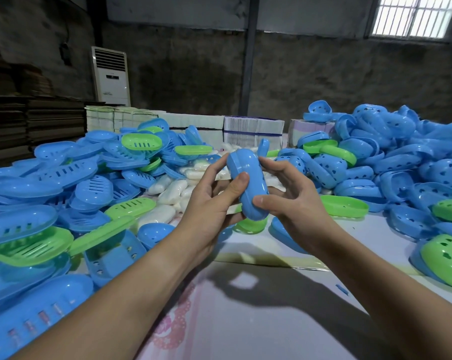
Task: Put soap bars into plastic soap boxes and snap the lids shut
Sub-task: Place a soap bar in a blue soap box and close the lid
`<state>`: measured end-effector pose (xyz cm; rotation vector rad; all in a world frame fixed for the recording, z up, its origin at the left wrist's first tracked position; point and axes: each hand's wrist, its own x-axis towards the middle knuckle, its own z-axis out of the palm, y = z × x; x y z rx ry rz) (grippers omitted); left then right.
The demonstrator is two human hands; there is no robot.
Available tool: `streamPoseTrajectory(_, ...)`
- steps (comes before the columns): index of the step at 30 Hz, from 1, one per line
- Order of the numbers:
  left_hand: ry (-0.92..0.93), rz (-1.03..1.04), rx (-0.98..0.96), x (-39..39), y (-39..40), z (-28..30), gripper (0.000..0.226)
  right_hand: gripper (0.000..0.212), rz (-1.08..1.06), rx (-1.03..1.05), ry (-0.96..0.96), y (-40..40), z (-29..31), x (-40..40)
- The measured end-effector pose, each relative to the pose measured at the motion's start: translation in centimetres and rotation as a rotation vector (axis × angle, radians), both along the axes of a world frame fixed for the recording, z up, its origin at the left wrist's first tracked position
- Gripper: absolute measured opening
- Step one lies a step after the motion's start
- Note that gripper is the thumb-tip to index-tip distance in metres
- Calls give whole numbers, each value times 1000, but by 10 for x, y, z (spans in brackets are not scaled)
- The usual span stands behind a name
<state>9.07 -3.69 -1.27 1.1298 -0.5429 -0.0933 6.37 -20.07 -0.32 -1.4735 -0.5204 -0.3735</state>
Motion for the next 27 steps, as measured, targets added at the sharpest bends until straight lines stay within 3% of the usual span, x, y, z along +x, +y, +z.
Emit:
streamPoseTrajectory(10,90,-31,26,2,-1,1,59,57,-31,-45,100,0,-3,3)
streamPoseTrajectory(15,80,-35,35,2,1,3,41,55,-71,-66,45,2,2,0)
streamPoseTrajectory(27,78,-52,-37,-1,1,6,61,58,-204,-139,-82,8,3,-4)
